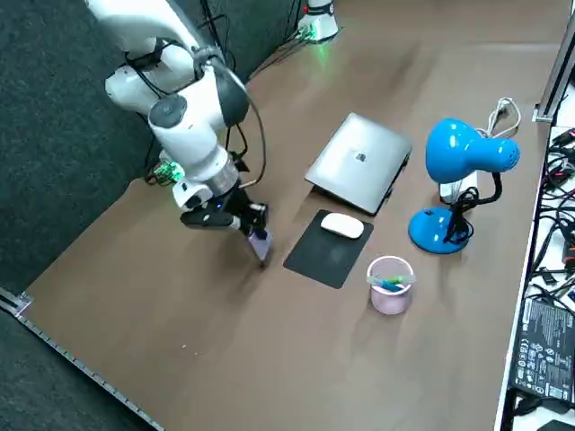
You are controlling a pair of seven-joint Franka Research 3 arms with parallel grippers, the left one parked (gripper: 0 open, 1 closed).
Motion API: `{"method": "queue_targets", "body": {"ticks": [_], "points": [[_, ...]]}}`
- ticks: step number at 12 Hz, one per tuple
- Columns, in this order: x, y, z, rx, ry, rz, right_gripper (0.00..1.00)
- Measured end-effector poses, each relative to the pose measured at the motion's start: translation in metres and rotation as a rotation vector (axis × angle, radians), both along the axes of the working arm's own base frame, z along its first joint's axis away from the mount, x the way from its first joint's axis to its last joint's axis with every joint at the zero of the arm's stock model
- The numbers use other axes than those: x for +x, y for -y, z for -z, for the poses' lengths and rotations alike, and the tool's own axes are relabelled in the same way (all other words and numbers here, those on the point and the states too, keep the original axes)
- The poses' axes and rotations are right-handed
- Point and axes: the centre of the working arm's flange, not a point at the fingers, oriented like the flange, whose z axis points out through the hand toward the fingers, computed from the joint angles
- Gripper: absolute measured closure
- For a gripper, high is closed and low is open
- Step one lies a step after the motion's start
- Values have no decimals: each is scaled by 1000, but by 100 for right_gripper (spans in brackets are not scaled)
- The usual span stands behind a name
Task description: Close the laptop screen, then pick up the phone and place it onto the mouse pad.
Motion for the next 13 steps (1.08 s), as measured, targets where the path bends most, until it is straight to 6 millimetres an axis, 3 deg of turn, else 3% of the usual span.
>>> {"method": "queue_targets", "body": {"ticks": [4,7,10,11,13], "points": [[45,-23,-33,12,99,-9,77],[69,-28,-41,13,140,-11,77],[88,-36,-26,-19,180,-19,77],[97,-45,-9,-34,198,-18,77],[102,-47,5,-47,210,-11,77]]}}
